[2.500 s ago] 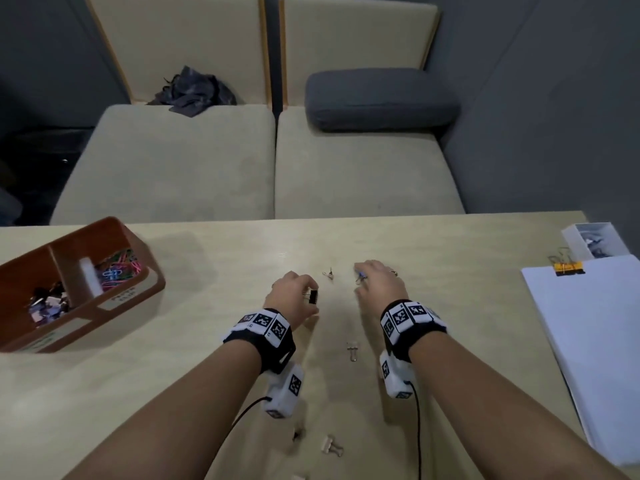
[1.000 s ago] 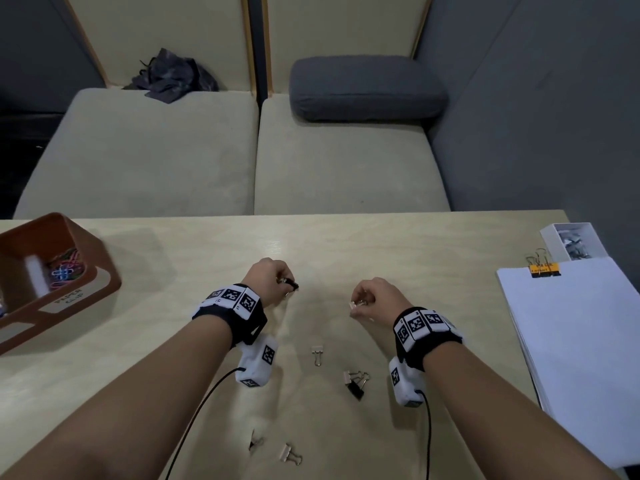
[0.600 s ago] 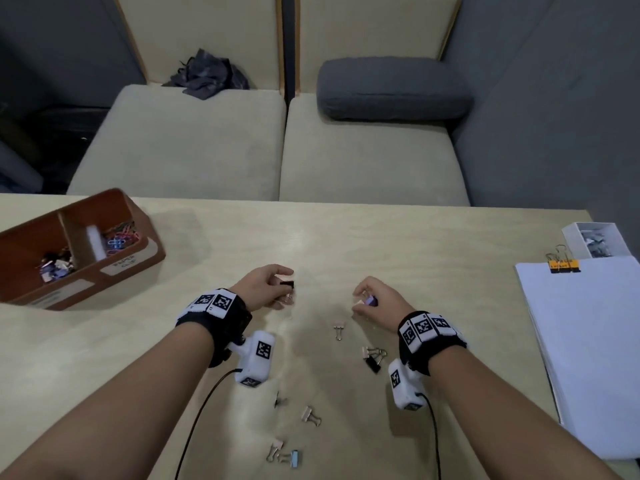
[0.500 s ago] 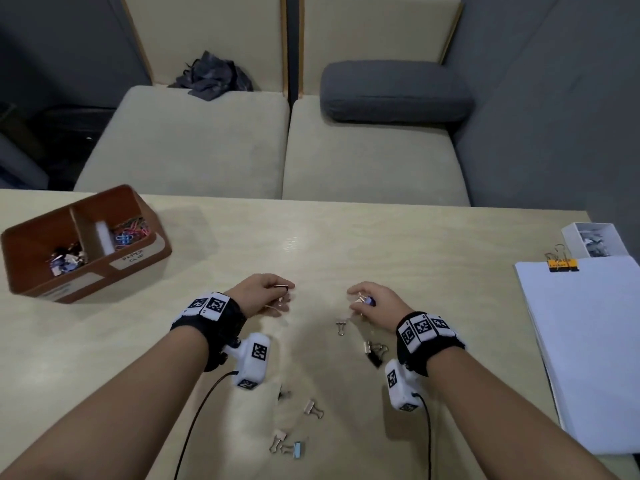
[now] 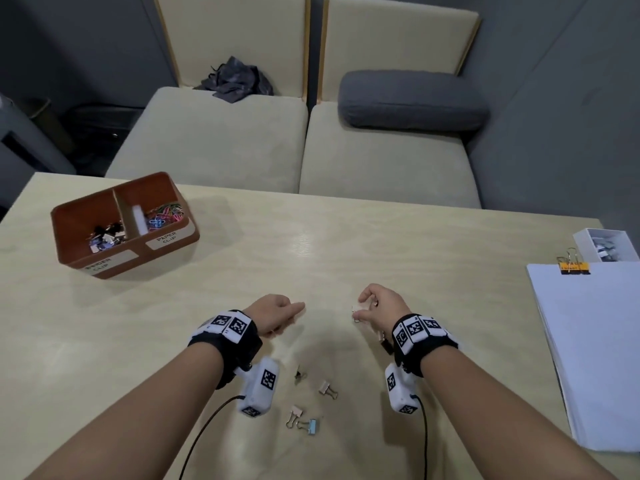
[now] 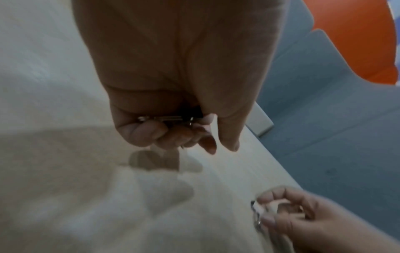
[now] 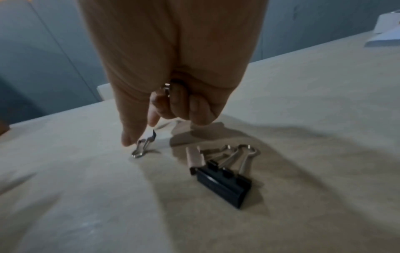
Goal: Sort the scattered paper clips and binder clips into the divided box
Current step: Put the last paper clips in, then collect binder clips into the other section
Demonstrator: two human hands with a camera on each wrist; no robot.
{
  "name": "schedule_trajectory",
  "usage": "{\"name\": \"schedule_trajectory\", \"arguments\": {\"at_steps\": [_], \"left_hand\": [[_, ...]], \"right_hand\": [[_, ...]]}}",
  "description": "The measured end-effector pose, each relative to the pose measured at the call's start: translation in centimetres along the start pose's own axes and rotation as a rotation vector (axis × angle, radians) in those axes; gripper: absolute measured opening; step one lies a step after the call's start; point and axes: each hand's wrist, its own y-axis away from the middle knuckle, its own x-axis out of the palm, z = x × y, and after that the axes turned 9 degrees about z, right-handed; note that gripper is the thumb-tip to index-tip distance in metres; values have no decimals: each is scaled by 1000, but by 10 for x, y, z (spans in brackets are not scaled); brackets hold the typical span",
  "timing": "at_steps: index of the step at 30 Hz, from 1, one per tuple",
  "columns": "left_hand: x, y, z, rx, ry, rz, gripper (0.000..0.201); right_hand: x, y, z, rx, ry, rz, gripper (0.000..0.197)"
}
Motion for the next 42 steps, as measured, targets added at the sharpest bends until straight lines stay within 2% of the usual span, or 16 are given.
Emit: {"name": "schedule_trajectory", "arguments": {"at_steps": [4, 7, 11, 16, 19, 30, 35, 38, 42], "left_hand": [[12, 5, 18, -20, -318, 48, 38], [28, 8, 20, -22, -474, 78, 42], [40, 7, 17, 5, -584, 148, 48], [41, 8, 9, -7, -648, 149, 27], [35, 8, 11, -5, -662, 130, 26], [11, 17, 30, 11, -605, 36, 15], [-22, 34, 44, 5, -312, -86, 18], [-57, 58, 50, -6, -193, -147, 13], [-118, 99, 61, -6, -2, -247, 14]], "right_hand": [[9, -2, 0, -9, 53, -52, 34], [12, -4, 4, -5, 72, -44, 28], [13, -4, 9, 21, 120, 5, 28], [16, -1, 18, 40, 171, 76, 30], [18, 2, 21, 27, 172, 95, 30], [29, 6, 43, -35, 157, 98, 24], [35, 11, 80, -115, 151, 95, 21], [44, 6, 116, -188, 122, 151, 15], [66, -1, 174, -244, 32, 184, 16]]}}
